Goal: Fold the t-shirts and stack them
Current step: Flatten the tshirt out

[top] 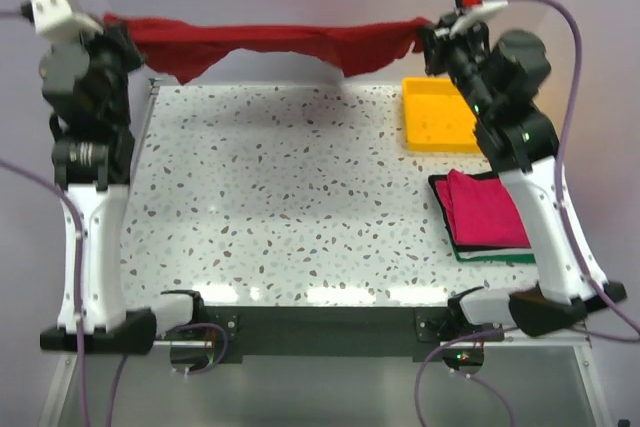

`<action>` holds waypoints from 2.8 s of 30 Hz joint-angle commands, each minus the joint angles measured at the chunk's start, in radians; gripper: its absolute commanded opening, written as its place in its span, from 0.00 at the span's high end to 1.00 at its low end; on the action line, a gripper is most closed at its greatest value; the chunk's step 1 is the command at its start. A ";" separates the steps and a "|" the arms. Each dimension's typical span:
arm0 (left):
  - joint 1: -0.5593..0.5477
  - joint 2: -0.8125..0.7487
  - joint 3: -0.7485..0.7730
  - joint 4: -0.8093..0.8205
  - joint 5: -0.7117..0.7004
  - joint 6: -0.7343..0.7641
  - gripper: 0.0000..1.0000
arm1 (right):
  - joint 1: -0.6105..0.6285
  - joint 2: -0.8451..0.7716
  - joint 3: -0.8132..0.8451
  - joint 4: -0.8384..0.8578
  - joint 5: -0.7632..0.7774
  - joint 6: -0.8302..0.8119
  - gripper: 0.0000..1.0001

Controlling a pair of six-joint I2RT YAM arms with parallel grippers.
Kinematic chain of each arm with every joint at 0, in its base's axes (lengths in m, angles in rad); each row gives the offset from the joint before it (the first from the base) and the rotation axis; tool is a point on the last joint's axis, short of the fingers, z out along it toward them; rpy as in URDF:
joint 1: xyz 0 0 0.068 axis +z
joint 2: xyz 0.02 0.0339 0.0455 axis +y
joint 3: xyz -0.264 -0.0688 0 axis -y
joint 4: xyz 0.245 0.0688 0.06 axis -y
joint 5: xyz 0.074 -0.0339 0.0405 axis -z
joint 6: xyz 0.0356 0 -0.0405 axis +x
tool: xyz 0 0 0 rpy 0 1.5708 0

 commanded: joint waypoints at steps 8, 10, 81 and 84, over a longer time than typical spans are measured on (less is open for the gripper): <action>0.008 -0.449 -1.257 0.082 0.046 -0.522 1.00 | 0.014 -0.389 -0.992 -0.070 -0.287 0.320 1.00; 0.008 -0.437 -1.349 0.055 0.031 -0.544 1.00 | 0.017 -0.400 -1.124 -0.124 -0.298 0.348 1.00; 0.099 1.060 -0.093 0.123 0.218 -0.205 0.00 | -0.084 1.350 0.612 -0.100 -0.088 0.213 0.01; 0.099 1.110 -0.012 0.162 0.258 -0.183 0.00 | -0.097 1.388 0.673 -0.065 -0.057 0.211 0.01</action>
